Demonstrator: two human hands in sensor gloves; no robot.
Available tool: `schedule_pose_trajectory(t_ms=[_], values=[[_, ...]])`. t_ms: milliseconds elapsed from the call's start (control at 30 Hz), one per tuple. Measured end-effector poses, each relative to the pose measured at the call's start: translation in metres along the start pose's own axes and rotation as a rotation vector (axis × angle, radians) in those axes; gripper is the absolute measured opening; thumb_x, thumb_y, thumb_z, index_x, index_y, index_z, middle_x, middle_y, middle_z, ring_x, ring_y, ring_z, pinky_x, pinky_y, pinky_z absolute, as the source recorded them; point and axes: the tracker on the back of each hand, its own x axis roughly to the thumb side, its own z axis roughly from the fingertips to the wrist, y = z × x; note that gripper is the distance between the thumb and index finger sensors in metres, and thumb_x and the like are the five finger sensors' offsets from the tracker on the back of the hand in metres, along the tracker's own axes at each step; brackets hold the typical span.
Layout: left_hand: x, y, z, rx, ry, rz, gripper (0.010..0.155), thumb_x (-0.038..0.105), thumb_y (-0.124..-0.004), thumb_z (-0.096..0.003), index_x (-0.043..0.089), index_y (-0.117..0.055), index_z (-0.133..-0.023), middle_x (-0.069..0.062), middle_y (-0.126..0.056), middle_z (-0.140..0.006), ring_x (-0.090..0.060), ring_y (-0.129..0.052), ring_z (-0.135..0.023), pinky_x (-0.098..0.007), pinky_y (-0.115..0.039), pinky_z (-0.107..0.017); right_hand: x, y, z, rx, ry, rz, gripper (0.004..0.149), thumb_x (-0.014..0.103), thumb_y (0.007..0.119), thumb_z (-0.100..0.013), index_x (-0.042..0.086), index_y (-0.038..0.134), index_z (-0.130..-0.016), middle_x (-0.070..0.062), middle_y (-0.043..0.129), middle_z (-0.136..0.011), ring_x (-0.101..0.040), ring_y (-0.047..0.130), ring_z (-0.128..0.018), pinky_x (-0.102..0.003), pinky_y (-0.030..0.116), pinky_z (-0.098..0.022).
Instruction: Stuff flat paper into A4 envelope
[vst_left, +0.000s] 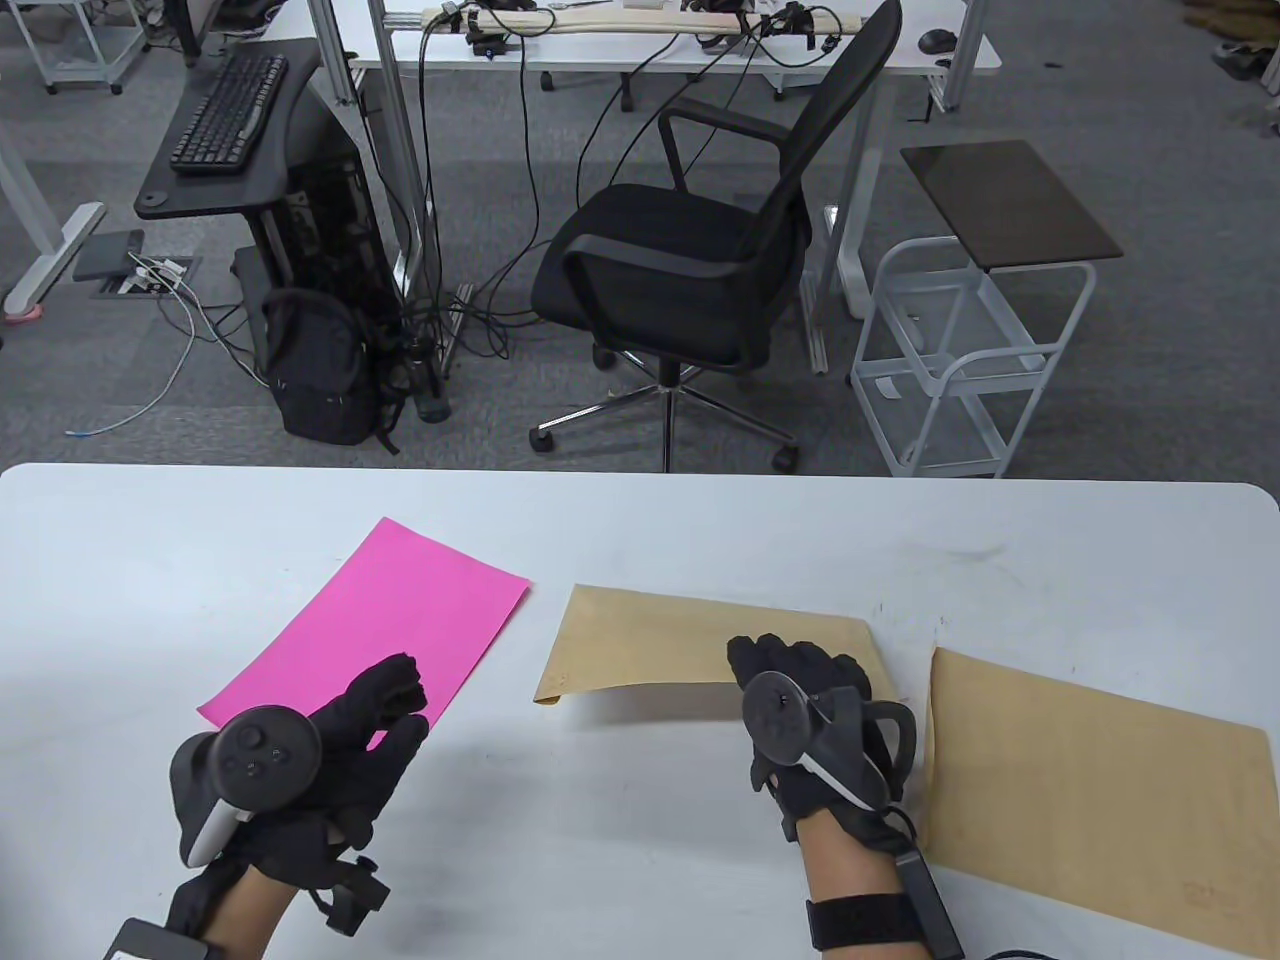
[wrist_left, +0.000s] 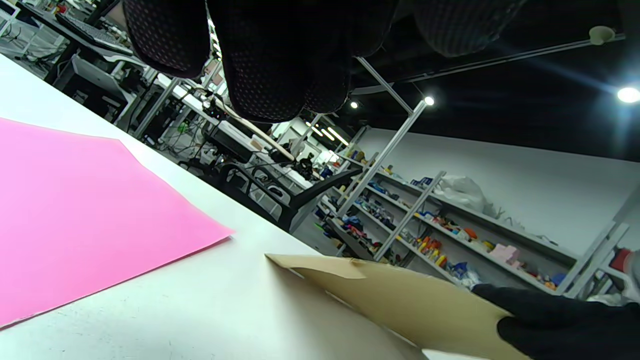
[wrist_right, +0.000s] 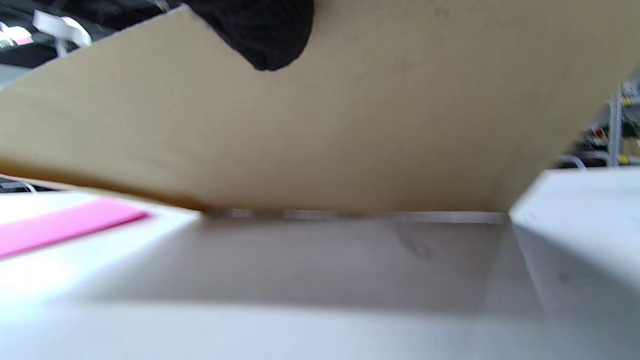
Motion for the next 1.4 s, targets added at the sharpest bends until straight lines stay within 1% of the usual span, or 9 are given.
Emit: schedule_pose_trajectory(t_ms=[200, 433, 533, 667, 800, 1067, 1200, 1300, 1400], values=[[0.000, -0.003, -0.001, -0.020, -0.004, -0.014, 0.068, 0.053, -0.072, -0.0457, 0.022, -0.062, -0.106, 0.005, -0.086, -0.098, -0.024, -0.099, -0.083, -0.052, -0.079, -0.069, -0.015, 0.037, -0.021, 0.183, 0.116, 0.023, 0.048, 0.029, 0.081, -0.052, 0.040, 0.070, -0.098, 0.006, 0.064, -0.105, -0.030, 0.065, -0.099, -0.063, 0.052, -0.072], [-0.004, -0.005, -0.002, -0.048, -0.012, -0.018, 0.069, 0.053, -0.072, -0.0457, 0.023, -0.060, -0.106, 0.004, -0.083, -0.101, -0.024, -0.097, -0.087, -0.053, -0.078, -0.070, -0.005, 0.078, -0.034, 0.355, 0.155, 0.092, 0.052, 0.030, 0.081, -0.051, 0.041, 0.066, -0.100, 0.006, 0.058, -0.107, -0.029, 0.061, -0.101, -0.064, 0.050, -0.072], [-0.008, -0.004, -0.003, -0.048, -0.004, -0.001, 0.069, 0.053, -0.072, -0.0457, 0.023, -0.059, -0.107, 0.003, -0.081, -0.103, -0.025, -0.095, -0.090, -0.053, -0.077, -0.072, -0.005, 0.092, -0.038, 0.489, 0.164, 0.058, 0.058, 0.032, 0.073, -0.052, 0.039, 0.049, -0.105, 0.005, 0.042, -0.110, -0.030, 0.052, -0.104, -0.064, 0.047, -0.072], [-0.012, -0.005, -0.004, -0.057, 0.004, 0.014, 0.072, 0.053, -0.072, -0.0458, 0.024, -0.055, -0.109, 0.001, -0.073, -0.110, -0.028, -0.087, -0.098, -0.055, -0.073, -0.075, -0.009, 0.086, -0.037, 0.494, 0.173, -0.077, 0.058, 0.035, 0.071, -0.052, 0.036, 0.050, -0.106, 0.002, 0.041, -0.110, -0.033, 0.048, -0.104, -0.065, 0.044, -0.072], [-0.012, -0.005, -0.004, -0.059, 0.006, 0.016, 0.074, 0.054, -0.071, -0.0458, 0.025, -0.052, -0.110, 0.000, -0.069, -0.112, -0.030, -0.081, -0.103, -0.057, -0.070, -0.076, -0.020, 0.057, -0.030, 0.376, 0.167, -0.095, 0.061, 0.042, 0.074, -0.051, 0.036, 0.051, -0.107, 0.000, 0.042, -0.111, -0.034, 0.050, -0.104, -0.065, 0.046, -0.072], [-0.007, -0.008, -0.005, -0.077, 0.002, 0.024, 0.074, 0.054, -0.071, -0.0460, 0.025, -0.051, -0.111, 0.001, -0.068, -0.112, -0.031, -0.079, -0.104, -0.057, -0.069, -0.077, -0.067, 0.000, 0.018, 0.230, 0.252, 0.006, 0.065, 0.050, 0.078, -0.049, 0.032, 0.055, -0.108, -0.003, 0.048, -0.110, -0.037, 0.056, -0.101, -0.065, 0.049, -0.070], [-0.004, -0.008, -0.004, -0.078, -0.004, 0.019, 0.074, 0.054, -0.071, -0.0461, 0.025, -0.051, -0.111, 0.000, -0.068, -0.112, -0.031, -0.079, -0.104, -0.057, -0.069, -0.077, -0.098, -0.004, 0.039, 0.263, 0.400, 0.048, 0.072, 0.054, 0.080, -0.048, 0.031, 0.051, -0.109, -0.006, 0.047, -0.110, -0.039, 0.060, -0.099, -0.063, 0.055, -0.067], [-0.003, -0.008, -0.004, -0.080, -0.008, 0.010, 0.074, 0.054, -0.071, -0.0460, 0.025, -0.051, -0.111, 0.000, -0.069, -0.112, -0.031, -0.080, -0.104, -0.057, -0.069, -0.077, -0.119, 0.003, 0.052, 0.282, 0.536, 0.049, 0.075, 0.056, 0.081, -0.047, 0.026, 0.052, -0.109, -0.009, 0.052, -0.108, -0.040, 0.066, -0.095, -0.060, 0.061, -0.064], [-0.004, -0.009, -0.004, -0.085, -0.012, -0.005, 0.074, 0.054, -0.071, -0.0459, 0.025, -0.052, -0.110, 0.000, -0.069, -0.112, -0.030, -0.080, -0.103, -0.057, -0.069, -0.077, -0.133, 0.017, 0.061, 0.369, 0.668, 0.076, 0.075, 0.060, 0.082, -0.046, 0.023, 0.058, -0.107, -0.010, 0.059, -0.104, -0.039, 0.074, -0.088, -0.058, 0.066, -0.061]])
